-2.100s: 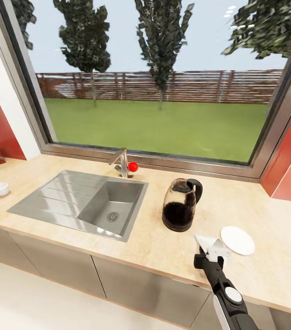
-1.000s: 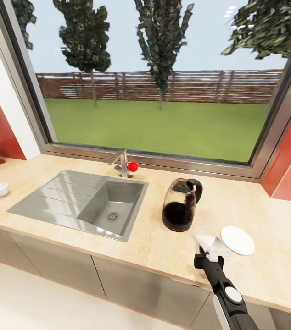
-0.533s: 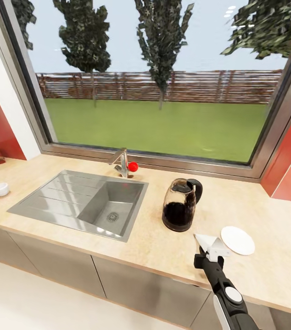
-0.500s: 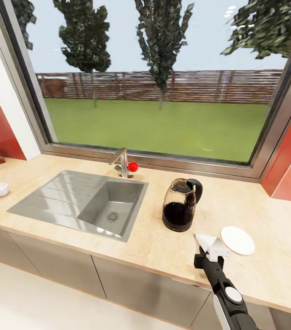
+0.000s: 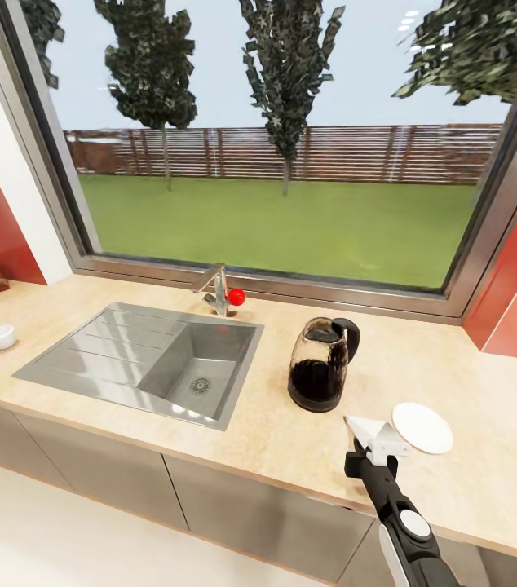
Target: Set up a coffee station on the kitchen countertop: keep the coffee maker on the countertop, move the bottle of coffee from the kitchen shelf to the counter next to the coffee maker, place a paper coffee filter on top of the coffee maker, put the saucer next to the coffee maker with the coffee cup on the saucer, and place the electric kettle next to the coffee maker.
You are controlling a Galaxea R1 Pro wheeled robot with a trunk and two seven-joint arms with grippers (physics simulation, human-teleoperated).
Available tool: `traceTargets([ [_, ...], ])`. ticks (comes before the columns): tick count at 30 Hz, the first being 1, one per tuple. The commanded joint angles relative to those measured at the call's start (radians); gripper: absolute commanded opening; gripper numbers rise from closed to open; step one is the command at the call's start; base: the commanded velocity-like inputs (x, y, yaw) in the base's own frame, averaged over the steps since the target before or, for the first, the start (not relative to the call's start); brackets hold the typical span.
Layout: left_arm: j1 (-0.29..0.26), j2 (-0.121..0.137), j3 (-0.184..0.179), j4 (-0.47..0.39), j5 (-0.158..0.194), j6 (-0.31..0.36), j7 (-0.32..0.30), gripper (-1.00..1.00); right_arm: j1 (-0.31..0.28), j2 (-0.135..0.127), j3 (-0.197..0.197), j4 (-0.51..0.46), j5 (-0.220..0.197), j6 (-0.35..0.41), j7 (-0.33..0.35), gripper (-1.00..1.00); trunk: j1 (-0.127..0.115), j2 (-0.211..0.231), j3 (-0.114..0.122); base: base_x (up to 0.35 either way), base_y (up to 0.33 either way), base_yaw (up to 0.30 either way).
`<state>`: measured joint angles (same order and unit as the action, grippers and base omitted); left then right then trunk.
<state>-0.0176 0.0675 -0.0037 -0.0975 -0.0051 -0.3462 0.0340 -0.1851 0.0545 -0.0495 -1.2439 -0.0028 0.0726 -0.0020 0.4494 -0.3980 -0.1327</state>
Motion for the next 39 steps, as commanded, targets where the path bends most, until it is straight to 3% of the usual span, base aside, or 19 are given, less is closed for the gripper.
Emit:
traceTargets([
  [1,-0.001,0.0,-0.001,0.001,-0.001,-0.004,0.003,1.0,-0.001,0.001,-0.001,-0.002,-0.003,0.006,0.0,-1.0,0.001,-0.002,-0.002,0.0,0.0,0.0],
  [7,-0.001,0.0,-0.001,0.001,-0.001,-0.004,0.003,1.0,-0.001,0.001,-0.002,-0.011,-0.004,0.008,0.0,-1.0,0.001,-0.002,-0.002,0.0,0.0,0.0],
  [13,-0.001,0.0,-0.001,0.001,-0.001,-0.004,0.003,1.0,-0.001,-0.001,-0.004,-0.099,-0.003,0.015,-0.001,-1.0,0.001,-0.002,-0.002,0.0,0.0,0.0],
  [18,-0.001,-0.001,-0.001,0.001,-0.004,-0.004,0.003,1.0,-0.001,-0.001,-0.007,-0.167,-0.003,0.114,-0.001,-1.0,0.001,-0.002,-0.002,0.0,0.0,0.0],
  [23,-0.001,-0.001,-0.002,0.001,-0.005,-0.003,0.003,1.0,-0.001,-0.001,-0.052,-0.203,-0.005,0.195,-0.001,-1.0,0.001,-0.002,-0.002,0.0,0.0,0.0],
  [28,-0.001,-0.001,-0.001,0.001,-0.006,-0.003,0.003,1.0,-0.001,-0.001,-0.066,-0.222,-0.005,0.206,0.0,-1.0,0.001,-0.002,-0.002,0.0,0.0,0.0],
  [39,-0.001,0.001,-0.001,0.001,-0.002,-0.002,0.003,1.0,-0.001,0.001,-0.057,-0.232,-0.008,0.21,0.005,-1.0,0.001,-0.002,-0.002,-0.155,-0.072,0.0],
])
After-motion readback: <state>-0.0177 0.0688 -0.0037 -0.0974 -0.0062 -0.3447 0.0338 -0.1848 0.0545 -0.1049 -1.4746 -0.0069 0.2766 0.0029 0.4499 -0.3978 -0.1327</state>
